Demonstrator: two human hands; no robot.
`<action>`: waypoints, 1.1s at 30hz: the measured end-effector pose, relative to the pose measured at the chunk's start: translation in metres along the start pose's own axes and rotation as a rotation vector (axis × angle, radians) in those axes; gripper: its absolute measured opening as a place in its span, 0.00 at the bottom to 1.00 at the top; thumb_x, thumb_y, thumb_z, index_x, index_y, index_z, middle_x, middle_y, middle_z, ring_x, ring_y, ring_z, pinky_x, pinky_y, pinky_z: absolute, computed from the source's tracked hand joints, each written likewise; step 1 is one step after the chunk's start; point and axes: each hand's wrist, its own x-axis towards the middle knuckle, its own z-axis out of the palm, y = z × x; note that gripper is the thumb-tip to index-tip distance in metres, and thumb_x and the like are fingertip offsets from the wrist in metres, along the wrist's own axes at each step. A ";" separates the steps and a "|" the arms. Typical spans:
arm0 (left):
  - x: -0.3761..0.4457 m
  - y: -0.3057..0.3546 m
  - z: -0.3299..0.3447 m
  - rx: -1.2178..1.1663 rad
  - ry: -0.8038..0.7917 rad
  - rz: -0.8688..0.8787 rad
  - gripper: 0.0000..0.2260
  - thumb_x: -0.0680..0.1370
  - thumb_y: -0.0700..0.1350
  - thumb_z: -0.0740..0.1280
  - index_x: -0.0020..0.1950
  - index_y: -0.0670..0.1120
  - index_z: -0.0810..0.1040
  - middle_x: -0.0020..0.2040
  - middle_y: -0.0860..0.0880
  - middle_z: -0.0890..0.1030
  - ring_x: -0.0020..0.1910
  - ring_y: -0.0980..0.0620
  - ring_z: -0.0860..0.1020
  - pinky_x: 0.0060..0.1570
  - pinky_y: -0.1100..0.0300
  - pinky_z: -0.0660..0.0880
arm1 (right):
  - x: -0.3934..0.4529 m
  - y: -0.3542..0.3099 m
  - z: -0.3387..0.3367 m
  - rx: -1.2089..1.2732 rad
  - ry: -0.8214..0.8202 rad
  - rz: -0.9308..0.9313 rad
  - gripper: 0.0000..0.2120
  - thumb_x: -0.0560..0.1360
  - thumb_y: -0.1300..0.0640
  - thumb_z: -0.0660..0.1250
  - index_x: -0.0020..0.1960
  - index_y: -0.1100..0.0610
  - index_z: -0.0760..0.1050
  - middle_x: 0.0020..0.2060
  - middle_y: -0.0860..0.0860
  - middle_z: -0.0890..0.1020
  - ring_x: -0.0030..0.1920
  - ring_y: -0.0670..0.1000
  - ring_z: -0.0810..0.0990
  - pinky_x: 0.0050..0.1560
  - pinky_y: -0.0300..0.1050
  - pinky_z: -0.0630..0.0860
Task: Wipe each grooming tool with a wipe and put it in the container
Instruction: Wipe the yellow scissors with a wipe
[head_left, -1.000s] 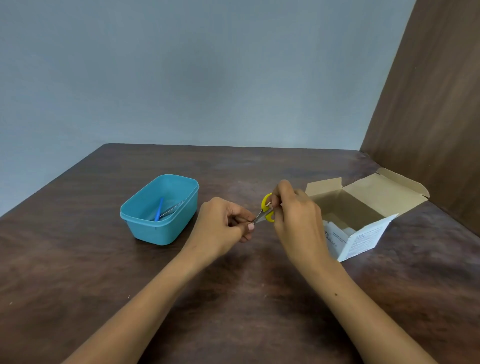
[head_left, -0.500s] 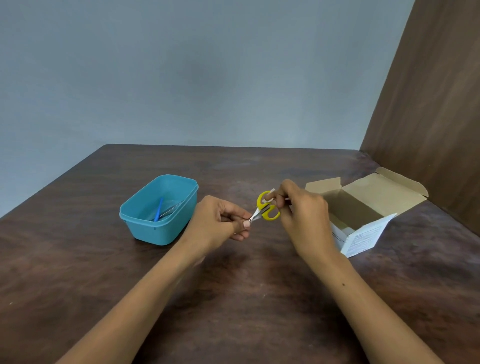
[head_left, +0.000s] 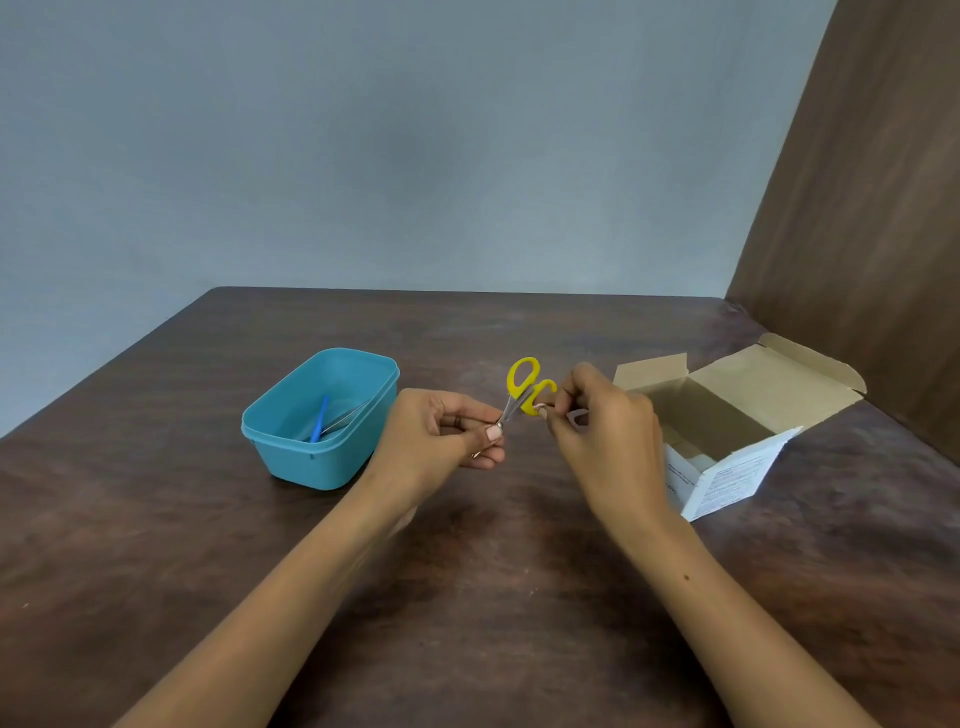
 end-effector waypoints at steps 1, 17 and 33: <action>0.000 0.000 0.000 0.000 0.001 0.001 0.05 0.73 0.29 0.68 0.46 0.36 0.81 0.34 0.41 0.82 0.29 0.54 0.82 0.31 0.66 0.78 | 0.000 -0.003 0.000 0.008 -0.001 0.002 0.14 0.69 0.64 0.71 0.35 0.52 0.67 0.29 0.48 0.79 0.33 0.58 0.79 0.32 0.50 0.75; -0.001 0.001 -0.002 0.058 -0.001 0.000 0.06 0.72 0.30 0.70 0.48 0.36 0.81 0.36 0.39 0.83 0.30 0.53 0.82 0.33 0.64 0.80 | -0.002 -0.001 0.002 -0.103 -0.042 -0.144 0.19 0.64 0.71 0.67 0.35 0.50 0.63 0.29 0.53 0.80 0.28 0.61 0.74 0.26 0.46 0.69; -0.004 -0.004 0.011 0.229 0.028 0.175 0.08 0.73 0.32 0.69 0.44 0.45 0.81 0.33 0.46 0.82 0.32 0.53 0.83 0.34 0.62 0.80 | 0.008 -0.006 -0.010 1.117 -0.010 0.772 0.21 0.68 0.74 0.70 0.37 0.56 0.62 0.27 0.54 0.80 0.30 0.49 0.83 0.35 0.38 0.81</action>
